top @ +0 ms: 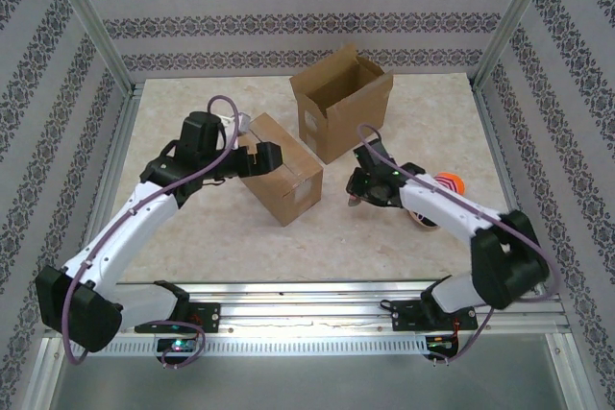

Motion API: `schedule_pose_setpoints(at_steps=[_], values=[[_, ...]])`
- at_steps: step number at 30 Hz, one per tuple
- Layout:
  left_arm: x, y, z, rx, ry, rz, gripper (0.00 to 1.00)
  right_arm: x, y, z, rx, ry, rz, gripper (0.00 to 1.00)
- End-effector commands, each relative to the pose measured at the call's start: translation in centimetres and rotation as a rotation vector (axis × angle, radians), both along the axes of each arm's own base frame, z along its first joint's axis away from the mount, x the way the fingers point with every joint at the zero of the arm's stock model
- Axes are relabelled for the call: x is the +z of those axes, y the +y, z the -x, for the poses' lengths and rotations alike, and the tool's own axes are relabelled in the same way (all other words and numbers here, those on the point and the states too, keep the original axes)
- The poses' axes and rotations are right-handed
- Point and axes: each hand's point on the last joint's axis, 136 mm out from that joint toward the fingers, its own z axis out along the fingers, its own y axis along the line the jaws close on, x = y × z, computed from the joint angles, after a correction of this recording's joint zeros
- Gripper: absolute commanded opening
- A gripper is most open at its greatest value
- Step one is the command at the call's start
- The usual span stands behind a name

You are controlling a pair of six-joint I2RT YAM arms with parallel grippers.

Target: Unpack the express box

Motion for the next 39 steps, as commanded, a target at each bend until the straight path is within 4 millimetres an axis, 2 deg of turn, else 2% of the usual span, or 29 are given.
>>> schedule_pose_setpoints(at_steps=[1,7,10,16,23,30,39], values=[[0.4,-2.1,0.0,-0.048,-0.007,0.014,1.0,2.4,-0.6,0.4,0.093,-0.089,0.03,0.31],[1.6,-6.2,-1.2,-0.083,-0.049,0.069,1.0,7.5,0.9,1.8,0.296,-0.233,0.026,0.3],[2.1,-8.5,-2.0,-0.105,-0.062,0.101,1.0,9.2,2.2,2.7,0.4,-0.301,0.013,0.3],[1.9,-12.2,-3.4,-0.141,-0.062,0.122,1.0,10.8,4.8,4.3,0.531,-0.363,-0.061,0.3],[0.7,-13.5,-5.0,-0.121,-0.043,0.111,0.98,11.9,6.5,5.2,0.603,-0.403,-0.128,0.3],[-0.3,-13.9,-5.7,-0.111,-0.024,0.096,0.82,12.0,7.0,5.6,0.631,-0.408,-0.147,0.3],[-0.6,-14.2,-6.0,-0.113,-0.017,0.098,0.43,12.0,7.3,5.5,0.633,-0.411,-0.158,0.3]])
